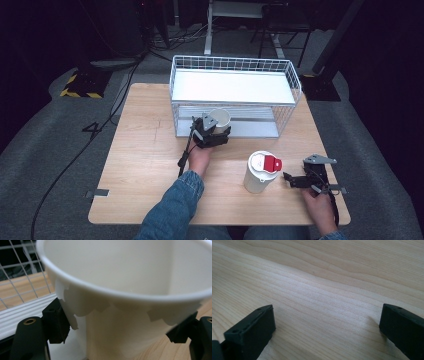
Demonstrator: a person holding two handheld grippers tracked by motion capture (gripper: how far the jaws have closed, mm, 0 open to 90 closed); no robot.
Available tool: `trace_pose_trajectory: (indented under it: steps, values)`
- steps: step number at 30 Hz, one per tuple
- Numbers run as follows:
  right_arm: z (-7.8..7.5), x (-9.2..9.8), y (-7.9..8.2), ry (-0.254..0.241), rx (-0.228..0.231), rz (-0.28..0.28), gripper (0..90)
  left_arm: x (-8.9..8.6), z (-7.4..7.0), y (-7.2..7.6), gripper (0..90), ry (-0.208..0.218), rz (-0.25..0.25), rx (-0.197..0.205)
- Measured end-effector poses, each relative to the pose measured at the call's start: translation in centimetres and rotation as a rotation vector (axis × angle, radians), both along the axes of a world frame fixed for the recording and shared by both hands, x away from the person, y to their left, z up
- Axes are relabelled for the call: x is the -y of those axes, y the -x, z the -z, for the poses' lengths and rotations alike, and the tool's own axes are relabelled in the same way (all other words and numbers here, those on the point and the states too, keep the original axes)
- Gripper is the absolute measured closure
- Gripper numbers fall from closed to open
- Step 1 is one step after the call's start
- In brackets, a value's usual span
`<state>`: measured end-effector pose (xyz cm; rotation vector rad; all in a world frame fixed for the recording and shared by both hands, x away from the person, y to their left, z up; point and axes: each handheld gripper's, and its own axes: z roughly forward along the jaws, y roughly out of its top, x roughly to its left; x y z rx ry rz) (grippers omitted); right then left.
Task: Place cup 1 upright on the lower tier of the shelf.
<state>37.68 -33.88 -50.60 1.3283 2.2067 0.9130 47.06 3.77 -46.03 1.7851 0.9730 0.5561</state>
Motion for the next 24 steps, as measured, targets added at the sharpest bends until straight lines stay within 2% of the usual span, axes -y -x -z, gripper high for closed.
trace_pose_trajectory:
  steps: [3, 5, 12, 18, 24]
  values:
    - [0.0, 0.0, 0.0, 0.000, 0.000, 0.000, 0.5, 0.1, 0.1, -0.6, 22.3, 0.025, -0.019, 0.026]
    - [0.0, 0.0, 0.0, 0.000, 0.000, 0.000, 0.5, 0.3, 0.3, -1.1, 22.3, 0.022, -0.021, -0.002]
    - [0.0, 0.0, 0.0, 0.000, 0.000, 0.000, 0.5, 1.0, 0.4, -2.6, 22.3, -0.002, -0.027, -0.004]
    - [0.0, 0.0, 0.0, 0.000, 0.000, 0.000, 0.5, 1.8, 1.0, -3.6, 22.2, -0.018, -0.041, -0.008]
    - [0.0, 0.0, 0.0, 0.000, 0.000, 0.000, 0.5, 2.2, 1.2, -4.6, 22.2, -0.018, -0.049, -0.008]
